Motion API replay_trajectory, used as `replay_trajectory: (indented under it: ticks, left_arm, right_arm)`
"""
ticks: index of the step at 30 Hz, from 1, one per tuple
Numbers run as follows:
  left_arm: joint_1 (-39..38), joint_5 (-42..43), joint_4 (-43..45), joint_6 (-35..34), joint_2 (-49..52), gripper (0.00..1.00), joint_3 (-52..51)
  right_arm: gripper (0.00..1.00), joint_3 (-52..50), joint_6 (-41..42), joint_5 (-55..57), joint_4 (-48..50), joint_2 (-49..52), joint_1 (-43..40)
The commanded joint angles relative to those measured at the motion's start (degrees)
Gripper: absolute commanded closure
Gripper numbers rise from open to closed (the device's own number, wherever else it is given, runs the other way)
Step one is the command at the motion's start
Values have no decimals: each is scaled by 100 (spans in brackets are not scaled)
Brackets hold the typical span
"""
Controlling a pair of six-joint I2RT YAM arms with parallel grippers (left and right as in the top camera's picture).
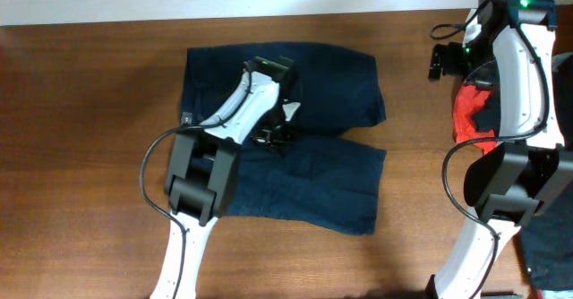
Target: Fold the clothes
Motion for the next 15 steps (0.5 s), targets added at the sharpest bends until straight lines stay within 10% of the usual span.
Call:
replay_trajectory:
  ticks: [1, 11, 15]
  left_arm:
    - [-358, 586, 501, -33, 68, 93, -26]
    - [-457, 970, 1174, -31, 66, 93, 835]
    - [-352, 358, -122, 57, 66, 93, 2671]
  right_arm:
    - [1, 31, 50, 72, -13, -44, -22]
    - [1, 31, 50, 72, -13, -44, -22]
    - [2, 31, 50, 72, -13, -44, -22]
